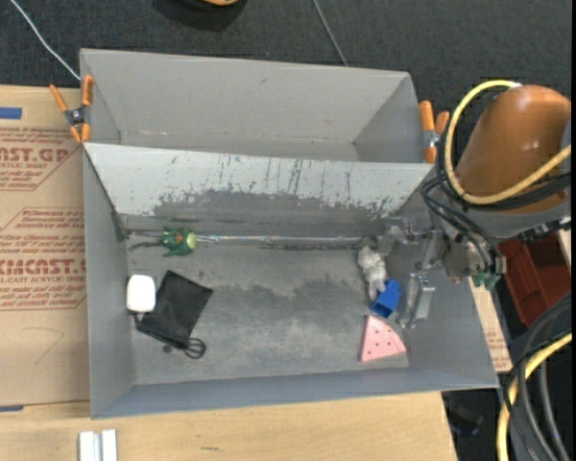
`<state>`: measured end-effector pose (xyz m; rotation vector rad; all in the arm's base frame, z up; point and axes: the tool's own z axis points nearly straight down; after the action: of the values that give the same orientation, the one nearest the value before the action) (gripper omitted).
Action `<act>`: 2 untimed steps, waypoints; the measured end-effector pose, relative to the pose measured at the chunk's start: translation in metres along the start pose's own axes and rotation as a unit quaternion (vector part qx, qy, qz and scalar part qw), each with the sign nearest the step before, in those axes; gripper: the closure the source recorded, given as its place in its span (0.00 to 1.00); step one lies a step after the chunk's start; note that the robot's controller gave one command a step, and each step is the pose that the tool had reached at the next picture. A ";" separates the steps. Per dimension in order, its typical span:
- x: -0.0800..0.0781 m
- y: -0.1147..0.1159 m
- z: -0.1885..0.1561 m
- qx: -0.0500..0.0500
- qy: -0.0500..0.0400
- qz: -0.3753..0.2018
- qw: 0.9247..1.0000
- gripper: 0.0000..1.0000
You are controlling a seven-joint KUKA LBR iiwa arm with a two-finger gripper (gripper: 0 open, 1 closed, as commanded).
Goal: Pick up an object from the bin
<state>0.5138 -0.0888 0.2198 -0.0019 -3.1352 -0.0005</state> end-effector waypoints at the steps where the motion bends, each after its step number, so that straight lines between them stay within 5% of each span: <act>1: -0.002 0.001 -0.005 0.001 -0.004 -0.001 1.000 0.00; 2: 0.037 0.006 0.099 -0.001 0.004 -0.062 0.998 0.00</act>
Offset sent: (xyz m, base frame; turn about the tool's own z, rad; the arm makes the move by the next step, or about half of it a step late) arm -0.0347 0.0044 -0.0946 -0.1234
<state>0.4766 -0.0830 0.1206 0.1927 -3.1208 -0.0046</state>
